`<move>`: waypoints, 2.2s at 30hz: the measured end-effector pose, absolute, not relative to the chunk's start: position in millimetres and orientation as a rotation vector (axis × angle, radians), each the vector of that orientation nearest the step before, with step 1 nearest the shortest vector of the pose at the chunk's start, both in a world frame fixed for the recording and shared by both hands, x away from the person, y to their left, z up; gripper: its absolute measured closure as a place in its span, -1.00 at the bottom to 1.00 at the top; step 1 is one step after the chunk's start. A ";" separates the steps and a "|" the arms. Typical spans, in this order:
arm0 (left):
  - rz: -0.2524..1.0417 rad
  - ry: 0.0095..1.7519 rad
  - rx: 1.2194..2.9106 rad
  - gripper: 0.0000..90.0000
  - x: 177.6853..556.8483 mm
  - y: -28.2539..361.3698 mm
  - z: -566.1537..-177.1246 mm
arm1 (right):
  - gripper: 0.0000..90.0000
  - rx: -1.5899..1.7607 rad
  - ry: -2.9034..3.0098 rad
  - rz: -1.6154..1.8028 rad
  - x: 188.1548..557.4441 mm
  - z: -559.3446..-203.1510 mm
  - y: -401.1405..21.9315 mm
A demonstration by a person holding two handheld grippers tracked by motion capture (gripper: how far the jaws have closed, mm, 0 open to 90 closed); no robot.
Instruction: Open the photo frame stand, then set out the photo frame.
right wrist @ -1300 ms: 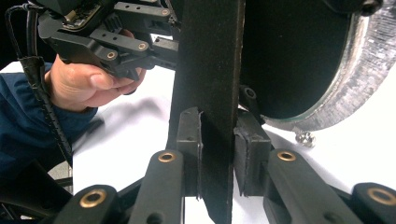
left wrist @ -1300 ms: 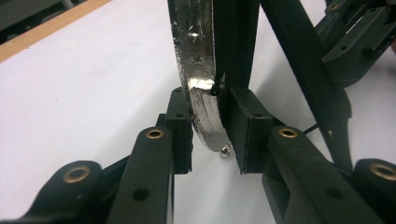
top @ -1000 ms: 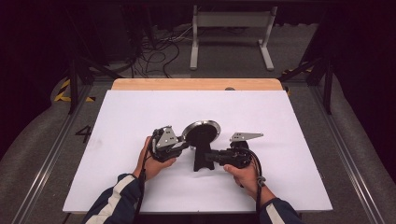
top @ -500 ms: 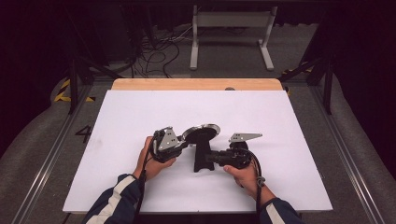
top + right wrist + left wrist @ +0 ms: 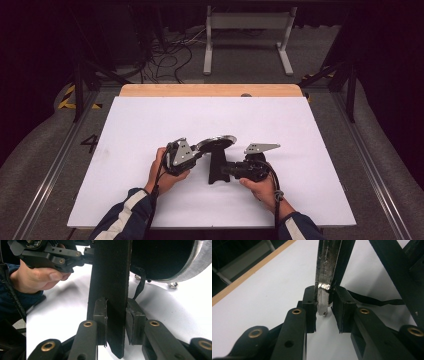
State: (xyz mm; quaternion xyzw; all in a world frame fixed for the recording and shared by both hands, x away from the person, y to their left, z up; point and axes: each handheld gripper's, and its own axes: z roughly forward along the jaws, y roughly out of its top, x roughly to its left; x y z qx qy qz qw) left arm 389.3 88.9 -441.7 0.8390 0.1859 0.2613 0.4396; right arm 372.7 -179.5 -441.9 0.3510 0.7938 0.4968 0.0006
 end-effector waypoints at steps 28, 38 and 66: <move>0.587 0.465 2.092 0.49 389.9 101.0 -443.3 | 0.75 1.055 2.499 1.470 365.1 -442.6 -182.7; 0.553 0.426 2.118 0.52 389.1 106.1 -442.7 | 0.91 1.023 2.426 1.447 354.4 -431.0 -190.8; 0.461 0.458 2.119 0.53 405.2 100.8 -452.4 | 1.00 0.829 2.304 1.343 312.9 -430.4 -123.1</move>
